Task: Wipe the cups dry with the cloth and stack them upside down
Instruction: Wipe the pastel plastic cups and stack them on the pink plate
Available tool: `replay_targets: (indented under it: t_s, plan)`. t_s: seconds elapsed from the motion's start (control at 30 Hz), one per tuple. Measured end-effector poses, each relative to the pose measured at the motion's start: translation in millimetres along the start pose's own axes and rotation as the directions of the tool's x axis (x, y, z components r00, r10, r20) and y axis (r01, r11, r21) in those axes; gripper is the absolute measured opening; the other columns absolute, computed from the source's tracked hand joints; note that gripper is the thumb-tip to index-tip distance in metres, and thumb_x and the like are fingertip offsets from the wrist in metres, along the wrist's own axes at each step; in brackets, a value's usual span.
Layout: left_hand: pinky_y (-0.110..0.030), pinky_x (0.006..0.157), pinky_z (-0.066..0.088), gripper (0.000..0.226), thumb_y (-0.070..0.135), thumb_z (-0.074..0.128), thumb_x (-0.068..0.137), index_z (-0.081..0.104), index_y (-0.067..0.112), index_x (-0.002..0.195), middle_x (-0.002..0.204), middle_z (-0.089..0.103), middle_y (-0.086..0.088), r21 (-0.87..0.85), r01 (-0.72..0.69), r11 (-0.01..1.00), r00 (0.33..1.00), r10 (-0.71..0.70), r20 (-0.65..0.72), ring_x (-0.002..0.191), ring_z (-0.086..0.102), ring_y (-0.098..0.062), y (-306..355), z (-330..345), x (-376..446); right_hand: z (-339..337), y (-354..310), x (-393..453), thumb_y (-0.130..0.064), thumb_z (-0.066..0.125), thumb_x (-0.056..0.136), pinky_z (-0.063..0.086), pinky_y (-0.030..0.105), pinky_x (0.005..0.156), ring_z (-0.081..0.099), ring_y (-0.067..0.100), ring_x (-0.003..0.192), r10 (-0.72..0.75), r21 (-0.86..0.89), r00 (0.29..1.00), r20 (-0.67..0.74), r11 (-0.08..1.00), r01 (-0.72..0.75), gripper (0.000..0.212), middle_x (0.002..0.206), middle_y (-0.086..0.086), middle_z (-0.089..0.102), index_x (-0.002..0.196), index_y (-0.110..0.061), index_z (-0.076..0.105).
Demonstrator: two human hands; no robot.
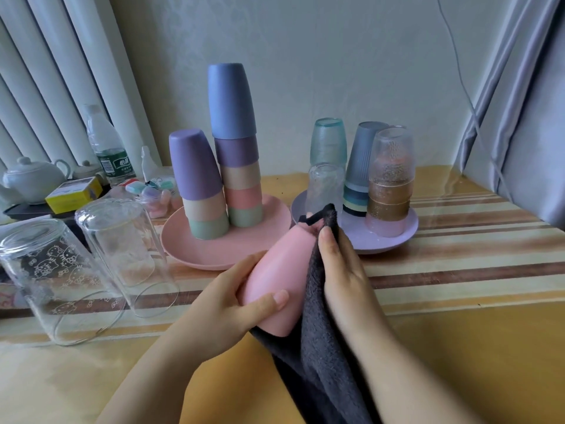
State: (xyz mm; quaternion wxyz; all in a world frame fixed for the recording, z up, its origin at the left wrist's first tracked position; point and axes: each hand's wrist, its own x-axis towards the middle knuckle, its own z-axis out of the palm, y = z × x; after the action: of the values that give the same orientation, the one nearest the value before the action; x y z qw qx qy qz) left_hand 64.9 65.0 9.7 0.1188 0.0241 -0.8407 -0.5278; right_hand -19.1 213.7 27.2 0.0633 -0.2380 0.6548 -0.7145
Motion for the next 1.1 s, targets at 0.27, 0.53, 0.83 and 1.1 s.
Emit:
replay_targets:
  t_s: [0.27,0.53,0.83,1.1]
  plan:
    - [-0.012,0.085,0.047,0.061,0.049,0.074,0.065,0.057,0.044,0.124,0.121,0.065,0.022,-0.063,-0.043,0.997,0.995,0.049,0.091,0.111,0.061,0.001,1.0,-9.2,-3.9,-5.2,-1.2,8.8,-0.032,0.061,0.075,0.044,0.036,0.088,0.059,0.021,0.09,0.197,0.349,0.966,0.166,0.905,-0.244,0.021,0.098,0.008,0.069,0.088,-0.019,0.073]
    - [-0.017,0.078,0.052,0.065,0.045,0.08,0.058,0.063,0.025,0.118,0.112,0.072,0.009,-0.321,0.058,0.945,0.996,-0.035,0.079,0.102,0.067,-0.005,0.0,-4.1,-5.4,-12.5,1.3,13.7,-0.033,0.06,0.076,0.051,0.026,0.082,0.065,0.018,0.09,0.236,0.371,0.953,0.189,0.881,-0.292,0.026,0.101,0.004,0.071,0.095,-0.02,0.072]
    - [-0.045,0.113,0.032,0.069,0.061,0.063,0.074,0.057,0.021,0.13,0.13,0.064,-0.001,-0.658,0.077,0.749,0.972,-0.203,-0.118,0.125,0.056,-0.017,-5.9,26.6,5.3,19.4,-1.7,-14.2,-0.033,0.027,0.097,0.019,-0.013,0.062,0.037,-0.038,0.095,0.106,0.041,0.976,0.191,0.992,-0.116,0.038,0.123,-0.039,0.032,0.131,-0.044,0.017]
    - [-0.041,0.104,0.043,0.11,0.077,0.078,0.046,0.051,0.016,0.133,0.128,0.065,-0.003,-0.534,0.019,0.845,0.948,-0.185,-0.259,0.121,0.059,-0.019,-6.6,17.3,5.1,20.3,6.1,-8.5,-0.042,0.029,0.096,0.019,-0.016,0.064,0.036,-0.017,0.106,0.213,-0.073,0.968,0.134,0.976,-0.205,0.04,0.109,-0.039,0.037,0.135,-0.043,0.035]
